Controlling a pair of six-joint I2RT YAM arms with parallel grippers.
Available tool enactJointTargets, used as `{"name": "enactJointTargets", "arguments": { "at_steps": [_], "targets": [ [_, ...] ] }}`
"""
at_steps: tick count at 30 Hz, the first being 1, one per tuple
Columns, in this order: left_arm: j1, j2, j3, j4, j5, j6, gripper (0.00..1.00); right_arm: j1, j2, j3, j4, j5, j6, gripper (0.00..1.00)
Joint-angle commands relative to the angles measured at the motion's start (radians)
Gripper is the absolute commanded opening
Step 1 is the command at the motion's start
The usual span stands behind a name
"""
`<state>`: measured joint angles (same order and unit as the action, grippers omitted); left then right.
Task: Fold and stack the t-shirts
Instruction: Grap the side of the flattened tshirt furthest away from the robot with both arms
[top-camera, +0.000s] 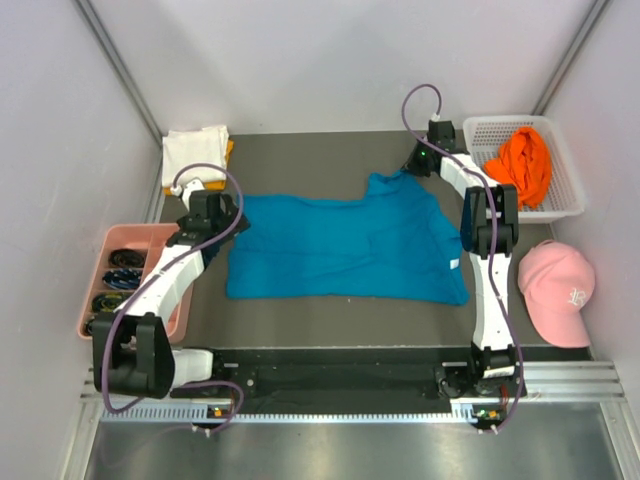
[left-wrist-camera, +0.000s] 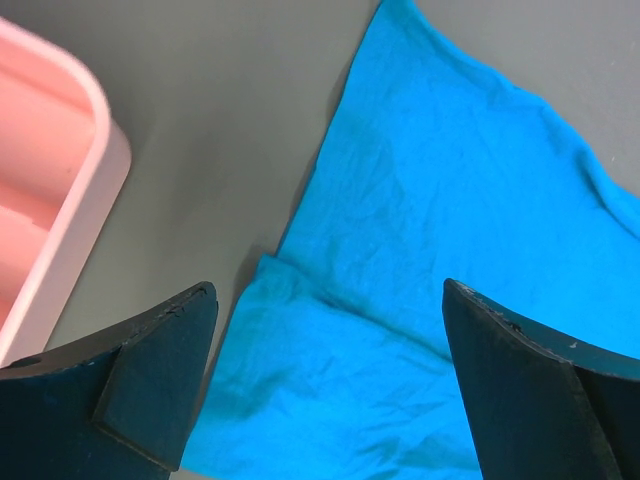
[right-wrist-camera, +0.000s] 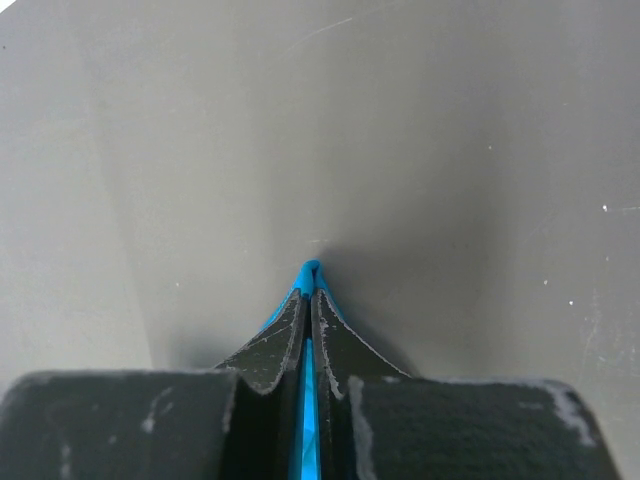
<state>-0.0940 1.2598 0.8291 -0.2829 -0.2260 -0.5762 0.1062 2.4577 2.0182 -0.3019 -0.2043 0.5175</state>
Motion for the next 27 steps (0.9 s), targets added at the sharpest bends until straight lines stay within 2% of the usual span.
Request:
{"name": "enactJointTargets", "arguments": {
  "at_steps": [1, 6, 13, 18, 21, 27],
  "targets": [
    [0.0, 0.058, 0.037, 0.131, -0.016, 0.027, 0.99, -0.007, -0.009, 0.008, 0.026, 0.003, -0.007, 0.0],
    [0.002, 0.246, 0.188, 0.168, -0.03, 0.019, 0.99, -0.008, -0.016, -0.012, 0.035, -0.001, -0.004, 0.0],
    [0.007, 0.519, 0.39, 0.221, 0.02, 0.004, 0.99, -0.008, -0.022, -0.032, 0.044, -0.01, 0.001, 0.0],
    [0.007, 0.63, 0.484, 0.226, -0.006, 0.015, 0.77, -0.01, -0.025, -0.049, 0.058, -0.017, 0.009, 0.0],
    [0.007, 0.673, 0.522, 0.241, -0.025, 0.025, 0.72, -0.01, -0.025, -0.055, 0.061, -0.02, 0.012, 0.0],
    [0.008, 0.731, 0.571, 0.251, -0.052, 0.045, 0.71, -0.011, -0.051, -0.095, 0.083, -0.015, 0.015, 0.0]
  ]
}}
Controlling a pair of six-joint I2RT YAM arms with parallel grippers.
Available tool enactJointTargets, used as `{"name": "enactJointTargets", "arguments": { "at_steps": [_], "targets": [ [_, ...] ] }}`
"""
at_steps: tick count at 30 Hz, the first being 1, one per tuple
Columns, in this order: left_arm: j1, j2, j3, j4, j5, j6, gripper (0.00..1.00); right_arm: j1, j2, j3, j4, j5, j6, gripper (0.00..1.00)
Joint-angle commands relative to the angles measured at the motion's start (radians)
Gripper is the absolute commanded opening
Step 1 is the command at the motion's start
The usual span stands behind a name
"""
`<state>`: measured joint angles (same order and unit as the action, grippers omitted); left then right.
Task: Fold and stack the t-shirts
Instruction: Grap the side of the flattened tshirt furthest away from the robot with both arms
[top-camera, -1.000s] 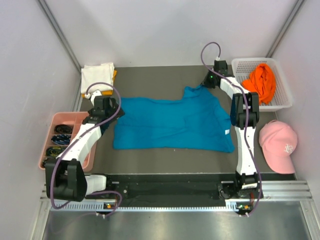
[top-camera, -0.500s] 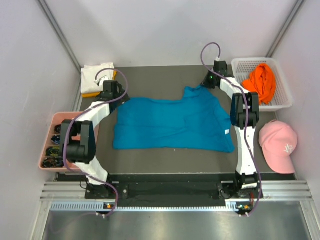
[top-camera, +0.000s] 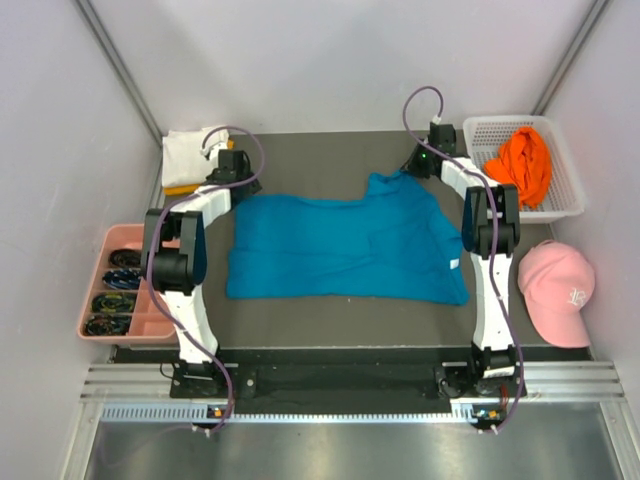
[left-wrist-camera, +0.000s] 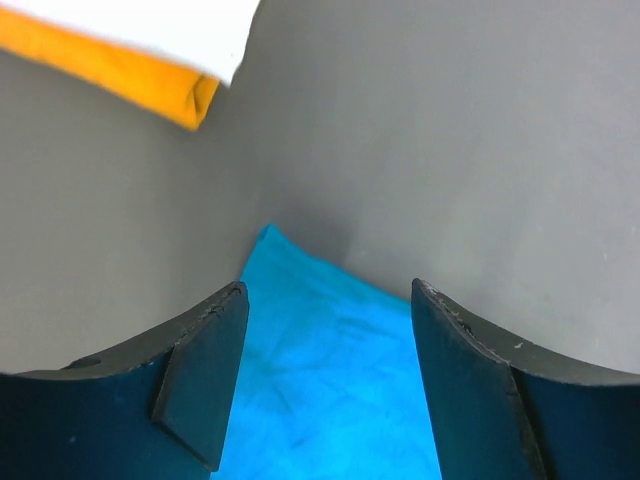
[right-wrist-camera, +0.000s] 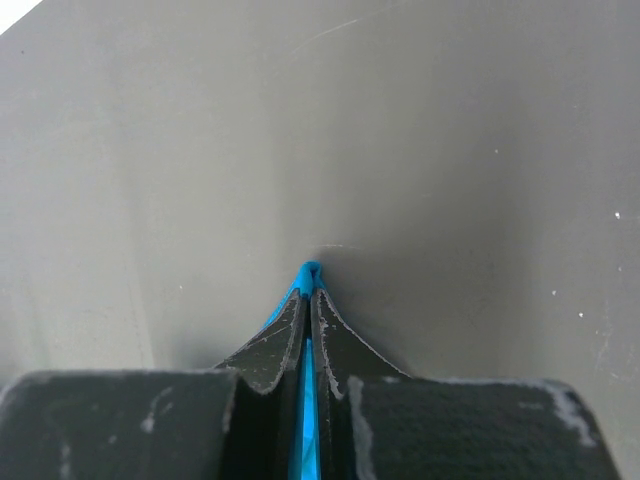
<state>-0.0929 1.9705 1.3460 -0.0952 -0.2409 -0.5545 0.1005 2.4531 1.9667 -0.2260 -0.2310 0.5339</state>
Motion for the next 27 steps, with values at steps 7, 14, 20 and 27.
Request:
{"name": "enactJointTargets", "arguments": {
  "at_steps": [7, 14, 20, 27],
  "targets": [
    [0.028, 0.077, 0.093, 0.065, -0.048, 0.022, 0.69, -0.005, -0.059, -0.068, 0.011, 0.01, 0.003, 0.0],
    [0.038, 0.114, 0.11, 0.055, -0.037, 0.019, 0.6, -0.007, -0.06, -0.071, 0.013, 0.012, 0.005, 0.0],
    [0.044, 0.142, 0.12, 0.048, -0.031, 0.01, 0.56, -0.01, -0.057, -0.071, 0.011, 0.015, 0.005, 0.0],
    [0.045, 0.149, 0.119, 0.051, -0.023, 0.007, 0.4, -0.01, -0.057, -0.069, 0.008, 0.019, 0.003, 0.0]
  ]
}}
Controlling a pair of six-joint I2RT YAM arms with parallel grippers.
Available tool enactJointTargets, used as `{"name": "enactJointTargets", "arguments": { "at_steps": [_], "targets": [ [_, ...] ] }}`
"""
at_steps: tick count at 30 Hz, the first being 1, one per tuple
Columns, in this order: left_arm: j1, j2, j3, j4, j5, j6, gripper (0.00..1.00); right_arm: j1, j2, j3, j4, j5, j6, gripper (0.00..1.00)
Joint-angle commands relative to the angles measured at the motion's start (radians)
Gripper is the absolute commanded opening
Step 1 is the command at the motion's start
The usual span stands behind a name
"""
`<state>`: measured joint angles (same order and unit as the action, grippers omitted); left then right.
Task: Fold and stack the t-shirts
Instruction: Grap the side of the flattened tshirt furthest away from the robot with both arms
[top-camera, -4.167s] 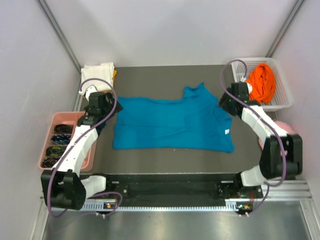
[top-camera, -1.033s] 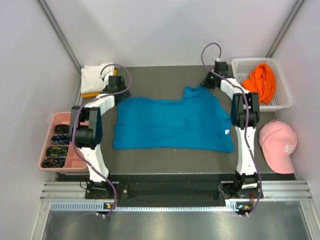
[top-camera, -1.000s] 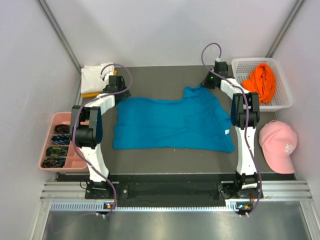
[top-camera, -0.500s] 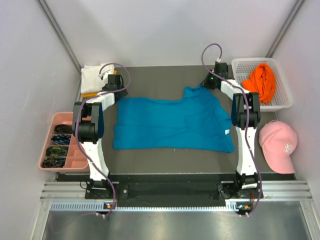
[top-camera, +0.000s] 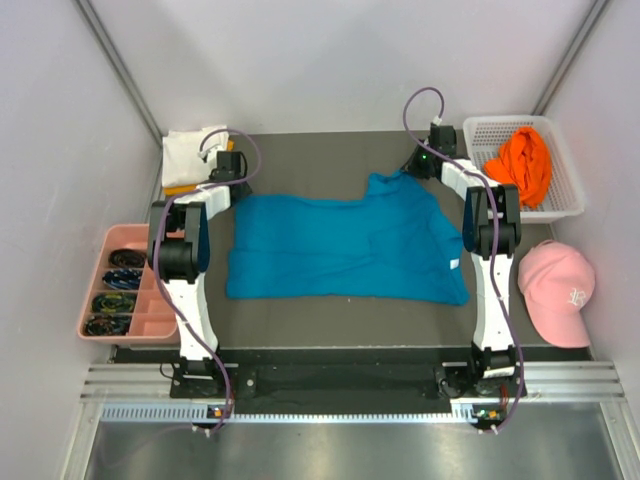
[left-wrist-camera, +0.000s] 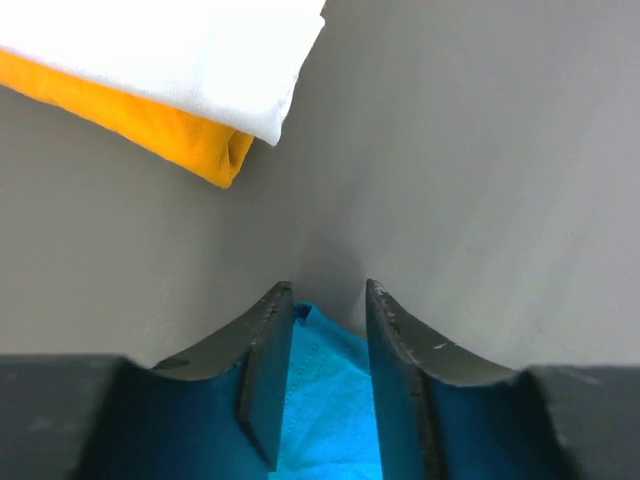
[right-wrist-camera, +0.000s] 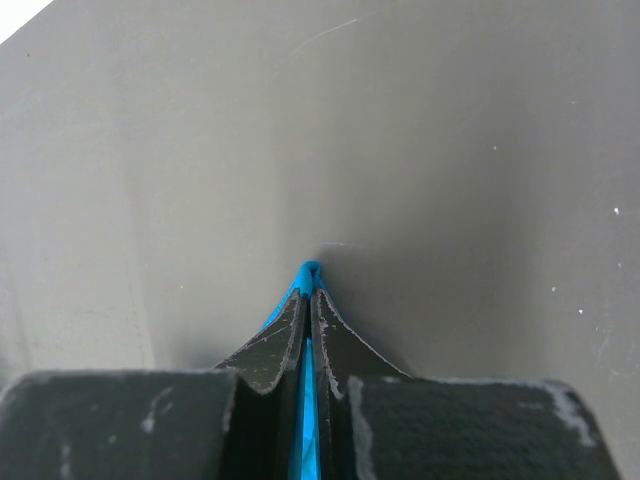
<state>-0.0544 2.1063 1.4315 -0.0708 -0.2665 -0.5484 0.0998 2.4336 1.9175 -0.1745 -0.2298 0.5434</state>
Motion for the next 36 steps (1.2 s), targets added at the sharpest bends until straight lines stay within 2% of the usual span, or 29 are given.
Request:
{"name": "enactJointTargets", "arguments": {
  "at_steps": [1, 10, 17, 26, 36],
  "targets": [
    [0.007, 0.015, 0.033, 0.026, 0.004, 0.001, 0.37, -0.008, -0.038, -0.021, -0.043, 0.018, -0.007, 0.0],
    [0.01, 0.006, 0.026, 0.013, 0.001, -0.001, 0.01, -0.008, -0.038, -0.02, -0.045, 0.02, -0.003, 0.0],
    [0.013, -0.009, 0.029, -0.004, -0.016, -0.001, 0.0, -0.008, -0.047, -0.026, -0.046, 0.018, -0.007, 0.0],
    [0.014, -0.101, 0.027, -0.034, -0.025, 0.005, 0.0, -0.011, -0.111, 0.017, -0.111, 0.021, -0.013, 0.0],
    [0.014, -0.224, -0.042, -0.055, -0.022, 0.001, 0.0, -0.015, -0.343, -0.101, -0.117, 0.053, -0.025, 0.0]
  ]
}}
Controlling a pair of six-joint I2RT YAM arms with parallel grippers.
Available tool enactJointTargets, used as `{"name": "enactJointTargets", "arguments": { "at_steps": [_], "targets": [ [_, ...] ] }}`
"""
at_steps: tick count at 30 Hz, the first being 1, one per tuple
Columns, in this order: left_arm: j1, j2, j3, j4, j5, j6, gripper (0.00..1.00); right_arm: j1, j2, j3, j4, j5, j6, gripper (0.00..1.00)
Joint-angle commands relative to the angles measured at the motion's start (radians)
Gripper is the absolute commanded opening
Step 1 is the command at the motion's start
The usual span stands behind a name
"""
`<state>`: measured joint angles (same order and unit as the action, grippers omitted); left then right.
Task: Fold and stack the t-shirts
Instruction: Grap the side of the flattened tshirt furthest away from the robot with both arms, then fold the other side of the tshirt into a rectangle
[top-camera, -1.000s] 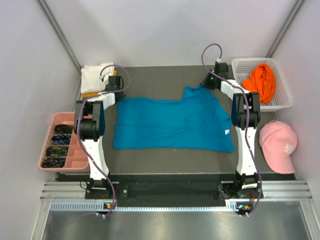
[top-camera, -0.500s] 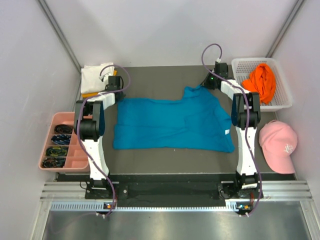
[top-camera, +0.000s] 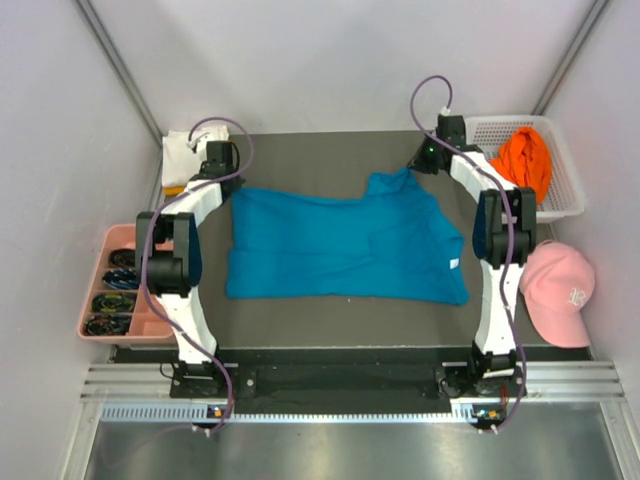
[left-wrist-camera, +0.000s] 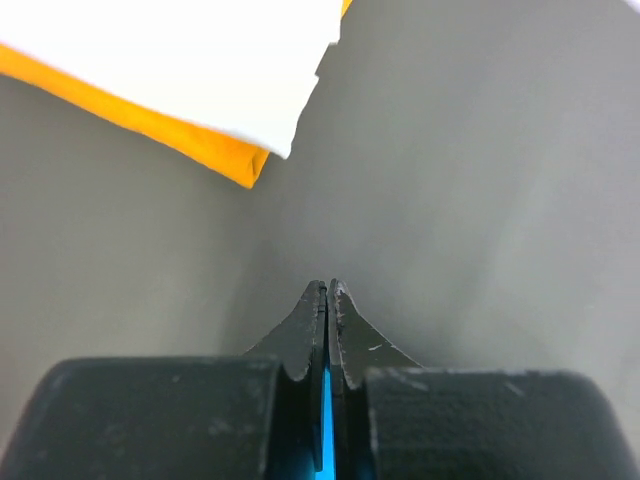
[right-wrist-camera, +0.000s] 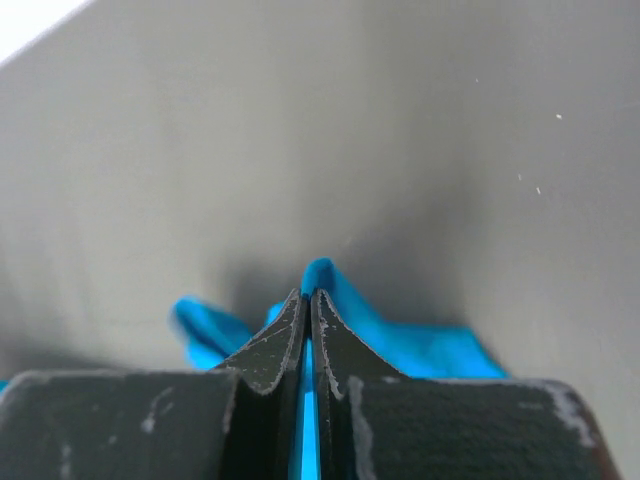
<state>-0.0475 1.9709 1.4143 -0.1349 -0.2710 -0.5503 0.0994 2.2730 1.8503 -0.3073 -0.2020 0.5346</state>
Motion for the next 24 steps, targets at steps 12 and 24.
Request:
{"name": "enactJointTargets", "arguments": {
  "at_steps": [12, 24],
  "targets": [
    [0.008, -0.242, -0.167, -0.022, 0.001, -0.019, 0.0, -0.015, -0.558, -0.318, -0.024, 0.098, -0.033, 0.0],
    [0.008, -0.477, -0.351, -0.055, 0.044, -0.051, 0.0, -0.015, -0.869, -0.562, -0.064, 0.092, -0.032, 0.0]
  ]
}}
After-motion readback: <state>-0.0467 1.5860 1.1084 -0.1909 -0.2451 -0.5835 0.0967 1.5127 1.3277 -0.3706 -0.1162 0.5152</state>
